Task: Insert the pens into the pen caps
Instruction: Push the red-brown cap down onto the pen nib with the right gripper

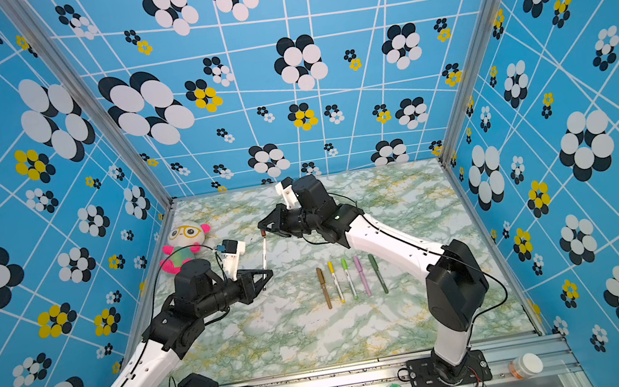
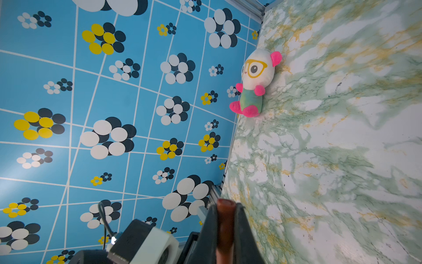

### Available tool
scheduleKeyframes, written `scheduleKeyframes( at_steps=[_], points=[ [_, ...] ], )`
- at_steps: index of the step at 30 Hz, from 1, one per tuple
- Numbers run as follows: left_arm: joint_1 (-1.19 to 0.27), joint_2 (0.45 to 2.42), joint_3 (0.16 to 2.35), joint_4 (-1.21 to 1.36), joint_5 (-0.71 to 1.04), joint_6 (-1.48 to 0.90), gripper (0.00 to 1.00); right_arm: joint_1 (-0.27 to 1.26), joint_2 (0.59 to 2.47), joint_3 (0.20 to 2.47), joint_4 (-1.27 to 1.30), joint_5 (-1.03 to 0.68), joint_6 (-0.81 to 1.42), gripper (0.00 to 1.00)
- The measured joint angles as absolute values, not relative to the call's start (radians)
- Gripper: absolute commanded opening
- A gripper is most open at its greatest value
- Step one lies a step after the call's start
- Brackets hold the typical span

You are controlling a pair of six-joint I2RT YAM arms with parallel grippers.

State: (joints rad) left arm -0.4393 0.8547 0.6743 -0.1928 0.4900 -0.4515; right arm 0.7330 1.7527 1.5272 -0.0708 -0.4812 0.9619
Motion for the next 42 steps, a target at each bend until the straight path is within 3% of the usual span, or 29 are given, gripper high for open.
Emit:
scheduleKeyframes(
  at_steps=[42],
  points=[
    [-0.441, 0.855, 0.674, -0.193, 0.478, -0.452, 0.00, 0.733, 1.736, 1.513, -0.071, -0.480, 0.962, 0.00]
  ],
)
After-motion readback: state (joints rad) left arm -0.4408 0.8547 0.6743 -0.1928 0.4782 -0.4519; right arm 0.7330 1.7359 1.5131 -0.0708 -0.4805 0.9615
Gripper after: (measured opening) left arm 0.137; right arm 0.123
